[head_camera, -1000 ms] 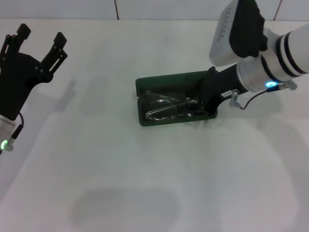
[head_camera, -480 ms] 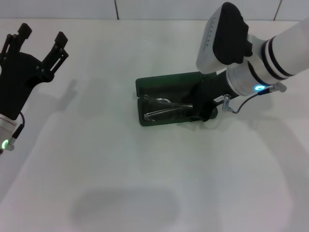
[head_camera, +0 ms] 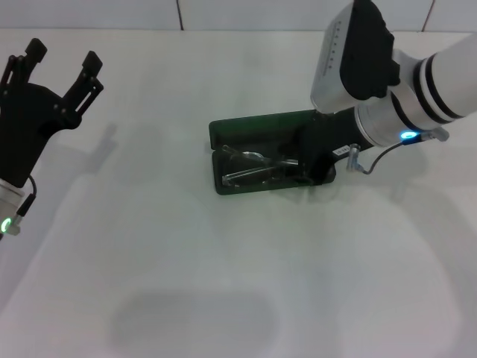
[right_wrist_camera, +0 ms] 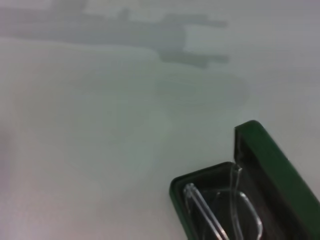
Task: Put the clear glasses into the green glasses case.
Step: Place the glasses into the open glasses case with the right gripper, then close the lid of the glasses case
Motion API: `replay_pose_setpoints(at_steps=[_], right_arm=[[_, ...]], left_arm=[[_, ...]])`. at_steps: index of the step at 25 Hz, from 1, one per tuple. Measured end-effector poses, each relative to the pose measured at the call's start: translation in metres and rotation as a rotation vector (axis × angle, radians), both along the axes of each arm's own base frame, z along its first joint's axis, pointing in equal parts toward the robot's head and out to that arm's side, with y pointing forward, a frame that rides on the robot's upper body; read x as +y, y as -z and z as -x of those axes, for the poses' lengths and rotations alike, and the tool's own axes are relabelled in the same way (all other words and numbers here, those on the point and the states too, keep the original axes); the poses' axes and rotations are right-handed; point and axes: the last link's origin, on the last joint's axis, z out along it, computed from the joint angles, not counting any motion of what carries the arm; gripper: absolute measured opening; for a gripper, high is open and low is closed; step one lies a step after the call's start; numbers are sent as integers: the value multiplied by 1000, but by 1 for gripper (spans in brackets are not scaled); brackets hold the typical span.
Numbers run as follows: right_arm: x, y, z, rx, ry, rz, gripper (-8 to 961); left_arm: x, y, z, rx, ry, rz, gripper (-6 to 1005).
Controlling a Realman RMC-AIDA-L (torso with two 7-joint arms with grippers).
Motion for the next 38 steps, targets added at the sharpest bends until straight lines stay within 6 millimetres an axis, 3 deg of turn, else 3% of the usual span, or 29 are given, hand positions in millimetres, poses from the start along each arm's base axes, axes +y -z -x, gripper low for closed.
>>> replay_pose_setpoints(at_steps=[38], right_arm=[[5, 10, -2, -19, 14, 11, 480]], left_arm=[[2, 0, -2, 1, 6, 1, 881]])
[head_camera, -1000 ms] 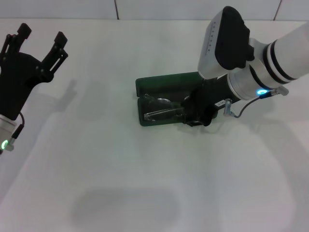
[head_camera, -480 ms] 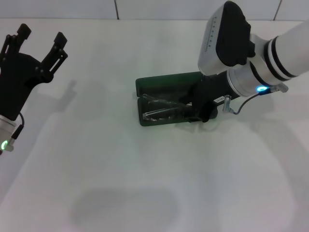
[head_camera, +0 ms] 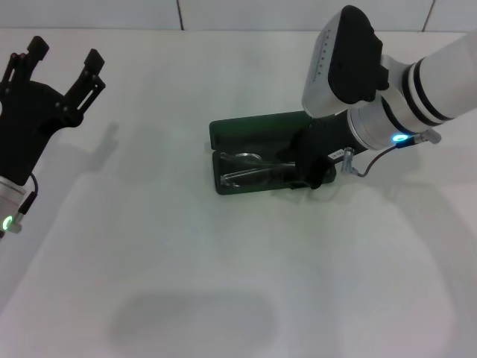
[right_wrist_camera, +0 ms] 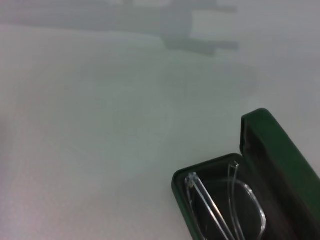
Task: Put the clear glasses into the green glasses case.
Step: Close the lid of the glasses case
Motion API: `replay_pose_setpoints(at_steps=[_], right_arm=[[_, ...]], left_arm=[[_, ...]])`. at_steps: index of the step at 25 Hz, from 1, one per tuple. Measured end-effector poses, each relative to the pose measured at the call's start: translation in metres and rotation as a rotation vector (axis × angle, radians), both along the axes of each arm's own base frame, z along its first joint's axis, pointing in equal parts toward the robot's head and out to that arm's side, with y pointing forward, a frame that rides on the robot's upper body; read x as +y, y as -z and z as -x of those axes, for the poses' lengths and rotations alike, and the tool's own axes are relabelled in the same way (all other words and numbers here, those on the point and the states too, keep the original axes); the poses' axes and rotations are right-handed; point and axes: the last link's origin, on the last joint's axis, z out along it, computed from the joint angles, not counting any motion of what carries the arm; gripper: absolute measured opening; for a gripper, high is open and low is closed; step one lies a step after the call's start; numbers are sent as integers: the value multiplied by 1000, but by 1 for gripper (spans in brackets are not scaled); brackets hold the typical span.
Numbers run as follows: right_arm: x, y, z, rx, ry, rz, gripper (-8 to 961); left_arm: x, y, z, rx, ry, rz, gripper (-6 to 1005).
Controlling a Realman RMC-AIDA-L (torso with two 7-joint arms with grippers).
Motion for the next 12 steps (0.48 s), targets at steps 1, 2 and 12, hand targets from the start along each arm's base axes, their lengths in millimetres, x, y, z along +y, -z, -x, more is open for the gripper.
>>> replay_pose_setpoints(at_steps=[1, 2, 12], right_arm=[[0, -1, 1, 4, -3, -2, 480], [-1, -1, 1, 7, -6, -5, 480], [-10, -28, 3, 107, -28, -64, 485]], left_arm=[[0, 0, 0, 0, -1, 0, 881], [0, 0, 0, 0, -1, 0, 881], [-2, -1, 3, -1, -11, -5, 882]])
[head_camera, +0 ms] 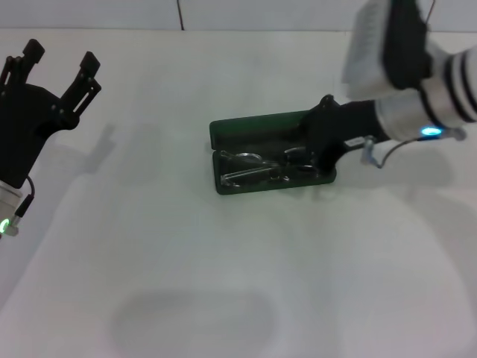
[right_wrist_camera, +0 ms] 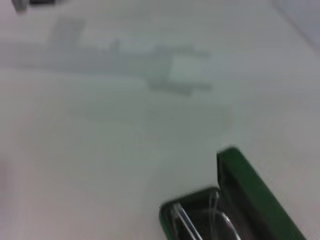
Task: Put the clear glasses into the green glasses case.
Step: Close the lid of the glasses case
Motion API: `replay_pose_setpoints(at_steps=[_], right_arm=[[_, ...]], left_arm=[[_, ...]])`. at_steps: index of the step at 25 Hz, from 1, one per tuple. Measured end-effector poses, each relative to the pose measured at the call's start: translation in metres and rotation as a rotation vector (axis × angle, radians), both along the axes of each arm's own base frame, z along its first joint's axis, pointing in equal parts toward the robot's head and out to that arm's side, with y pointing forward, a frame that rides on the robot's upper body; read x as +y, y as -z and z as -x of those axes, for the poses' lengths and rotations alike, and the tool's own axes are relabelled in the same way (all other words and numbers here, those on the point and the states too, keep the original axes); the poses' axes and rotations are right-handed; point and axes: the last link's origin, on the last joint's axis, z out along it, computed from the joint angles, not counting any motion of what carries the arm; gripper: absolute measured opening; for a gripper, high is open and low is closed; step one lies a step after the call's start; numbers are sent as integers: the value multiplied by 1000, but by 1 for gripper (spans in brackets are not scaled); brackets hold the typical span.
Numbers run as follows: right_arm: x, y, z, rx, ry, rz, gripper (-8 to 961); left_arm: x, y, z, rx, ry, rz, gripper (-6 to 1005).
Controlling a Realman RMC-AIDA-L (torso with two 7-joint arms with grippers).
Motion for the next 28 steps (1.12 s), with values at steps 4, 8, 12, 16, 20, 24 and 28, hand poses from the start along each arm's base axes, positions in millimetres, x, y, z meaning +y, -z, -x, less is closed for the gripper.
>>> replay_pose_setpoints(at_steps=[4, 8, 12, 16, 20, 24, 28], right_arm=[[-13, -21, -10, 144, -18, 36, 487], [-24, -53, -33, 390, -45, -17, 489], [-23, -68, -59, 602, -47, -150, 490], [-18, -75, -85, 778, -24, -306, 492], [-21, -68, -106, 832, -50, -419, 494], [-29, -53, -108, 824, -126, -421, 496], [-36, -41, -106, 796, -150, -328, 498]], left_arm=[[0, 0, 0, -1, -2, -3, 882], [0, -1, 1, -4, -4, -6, 882], [-1, 1, 1, -6, -12, -6, 882], [1, 3, 1, -6, -21, -5, 882], [10, 7, -1, 7, -47, 9, 882], [20, 9, 2, 5, -104, 14, 882], [23, 15, 6, -19, -154, 43, 882]])
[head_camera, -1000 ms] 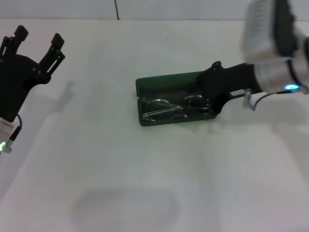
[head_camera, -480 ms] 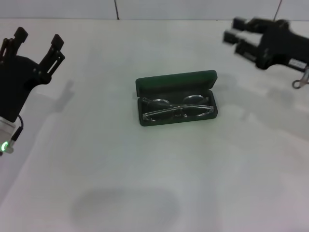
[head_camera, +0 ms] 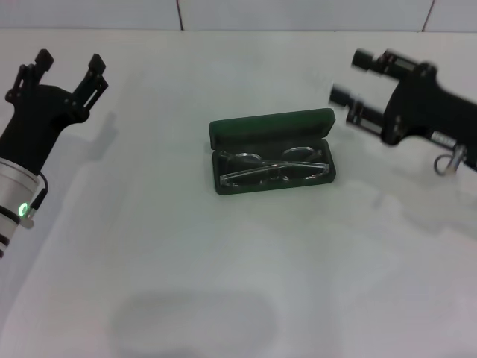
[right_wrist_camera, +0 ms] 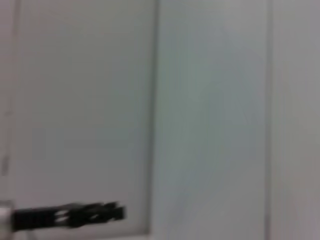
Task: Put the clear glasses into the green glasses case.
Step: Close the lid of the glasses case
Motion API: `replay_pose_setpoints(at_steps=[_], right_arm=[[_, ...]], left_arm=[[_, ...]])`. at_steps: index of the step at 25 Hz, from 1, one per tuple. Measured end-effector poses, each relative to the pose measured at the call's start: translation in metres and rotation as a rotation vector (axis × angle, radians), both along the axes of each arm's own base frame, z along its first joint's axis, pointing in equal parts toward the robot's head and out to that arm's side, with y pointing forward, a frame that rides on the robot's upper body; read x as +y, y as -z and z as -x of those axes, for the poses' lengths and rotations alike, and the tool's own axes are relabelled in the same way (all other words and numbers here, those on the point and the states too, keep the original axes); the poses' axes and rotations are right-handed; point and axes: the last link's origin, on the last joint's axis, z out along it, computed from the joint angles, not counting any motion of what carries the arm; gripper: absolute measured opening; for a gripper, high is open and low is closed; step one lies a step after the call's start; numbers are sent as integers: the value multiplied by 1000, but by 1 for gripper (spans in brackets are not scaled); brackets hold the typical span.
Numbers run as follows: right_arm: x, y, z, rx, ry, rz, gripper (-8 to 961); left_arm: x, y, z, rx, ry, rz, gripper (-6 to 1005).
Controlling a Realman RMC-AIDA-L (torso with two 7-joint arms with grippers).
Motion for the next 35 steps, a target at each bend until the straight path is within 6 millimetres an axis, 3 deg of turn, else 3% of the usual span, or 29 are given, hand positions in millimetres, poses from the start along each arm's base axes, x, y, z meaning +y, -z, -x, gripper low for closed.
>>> replay_pose_setpoints(at_steps=[3, 6, 10, 14, 17, 23, 35], right_arm=[[-6, 8, -3, -104, -45, 113, 499], [-13, 8, -10, -171, -78, 198, 636], [-26, 1, -18, -270, -160, 328, 781], [-35, -8, -18, -297, -226, 413, 886], [-37, -8, -17, -312, -252, 433, 886], [-39, -9, -15, -355, -289, 493, 886], [-31, -15, -15, -419, -304, 498, 886]], left_arm=[[-1, 6, -5, -28, 39, 71, 882], [7, 12, -23, -53, 132, 193, 882], [29, 23, -58, -54, 237, 383, 880], [59, 40, -92, -12, 235, 516, 875], [76, 58, -107, 53, 173, 617, 875], [82, 86, -114, 174, 76, 716, 875], [60, 89, -102, 122, 88, 758, 875]])
